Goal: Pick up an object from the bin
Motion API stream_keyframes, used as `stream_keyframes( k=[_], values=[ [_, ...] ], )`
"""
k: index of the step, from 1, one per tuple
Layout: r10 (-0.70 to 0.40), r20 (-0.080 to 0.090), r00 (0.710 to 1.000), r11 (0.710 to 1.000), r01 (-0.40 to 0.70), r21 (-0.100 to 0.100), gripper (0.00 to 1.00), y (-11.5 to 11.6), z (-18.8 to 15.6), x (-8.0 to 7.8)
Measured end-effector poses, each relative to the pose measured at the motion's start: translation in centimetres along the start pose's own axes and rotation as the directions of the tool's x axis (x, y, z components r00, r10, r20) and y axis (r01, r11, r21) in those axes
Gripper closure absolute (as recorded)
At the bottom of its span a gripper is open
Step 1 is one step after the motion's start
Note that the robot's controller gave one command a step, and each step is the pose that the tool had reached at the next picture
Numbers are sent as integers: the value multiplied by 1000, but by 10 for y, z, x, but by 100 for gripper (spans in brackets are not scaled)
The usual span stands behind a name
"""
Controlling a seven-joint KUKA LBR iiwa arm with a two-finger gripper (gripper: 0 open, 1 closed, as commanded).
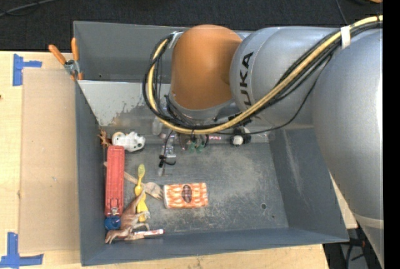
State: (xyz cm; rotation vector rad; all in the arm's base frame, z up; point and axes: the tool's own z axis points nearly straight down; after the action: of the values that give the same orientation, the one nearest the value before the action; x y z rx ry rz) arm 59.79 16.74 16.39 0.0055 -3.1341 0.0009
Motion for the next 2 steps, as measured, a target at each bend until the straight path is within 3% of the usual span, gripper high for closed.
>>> stream_keyframes(
  k=[1,2],
  values=[
    [5,6,1000,1000,-5,-1,0,-1,-5,-1],
    [89,5,996,996,-89,-2,0,-33,42,36]
  ],
)
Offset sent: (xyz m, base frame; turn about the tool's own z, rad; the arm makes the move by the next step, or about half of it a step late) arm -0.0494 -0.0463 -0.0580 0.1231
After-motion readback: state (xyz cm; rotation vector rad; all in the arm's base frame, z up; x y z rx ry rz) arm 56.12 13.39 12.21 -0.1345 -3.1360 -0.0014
